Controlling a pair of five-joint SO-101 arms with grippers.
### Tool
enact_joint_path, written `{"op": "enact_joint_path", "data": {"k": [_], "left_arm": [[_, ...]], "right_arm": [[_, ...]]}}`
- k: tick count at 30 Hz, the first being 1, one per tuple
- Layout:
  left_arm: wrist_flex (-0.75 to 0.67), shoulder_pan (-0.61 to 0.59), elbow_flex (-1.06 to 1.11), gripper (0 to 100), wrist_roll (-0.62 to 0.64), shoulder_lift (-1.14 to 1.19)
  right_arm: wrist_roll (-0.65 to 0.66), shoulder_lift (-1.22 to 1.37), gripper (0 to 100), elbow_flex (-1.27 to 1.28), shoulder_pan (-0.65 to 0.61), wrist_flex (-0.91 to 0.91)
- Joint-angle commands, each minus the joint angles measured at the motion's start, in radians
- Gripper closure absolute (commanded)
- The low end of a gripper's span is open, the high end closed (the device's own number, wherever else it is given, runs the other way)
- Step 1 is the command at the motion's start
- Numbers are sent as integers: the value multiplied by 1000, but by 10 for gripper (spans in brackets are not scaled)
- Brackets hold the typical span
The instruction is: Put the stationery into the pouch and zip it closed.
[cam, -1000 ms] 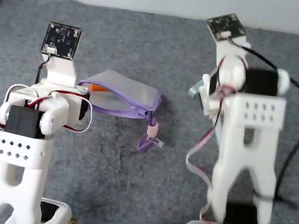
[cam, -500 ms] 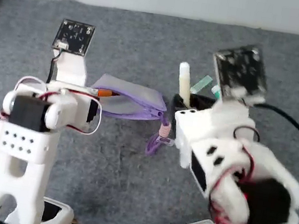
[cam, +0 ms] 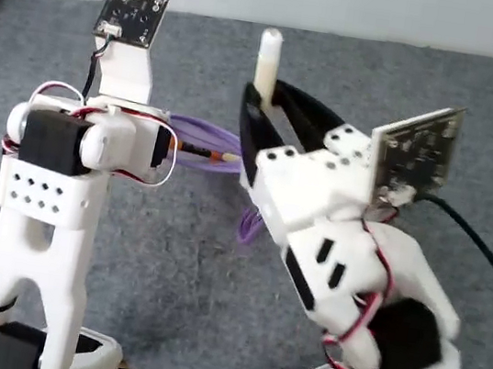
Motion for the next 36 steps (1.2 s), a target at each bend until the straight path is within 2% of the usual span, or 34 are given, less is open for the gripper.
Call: {"op": "enact_joint_path", "data": {"k": [1, 7, 18, 23, 29, 33, 36], "left_arm": [[-2, 8, -50, 989, 11, 5], [-3, 8, -50, 989, 11, 31], [-8, 6, -50, 989, 11, 49], [-17, 6, -50, 989, 11, 49], [-17, 6, -50, 989, 11, 49], [-17, 6, -50, 989, 11, 49], [-17, 6, -50, 989, 11, 49]], "right_arm": [[44, -4, 991, 112, -10, -209], [51, -2, 991, 249, -36, -418], [94, 48, 985, 377, -54, -441], [94, 99, 913, 379, -54, -538], [100, 154, 976, 379, -56, -591], [101, 159, 882, 379, -54, -587], [95, 159, 819, 334, -58, -493]]}}
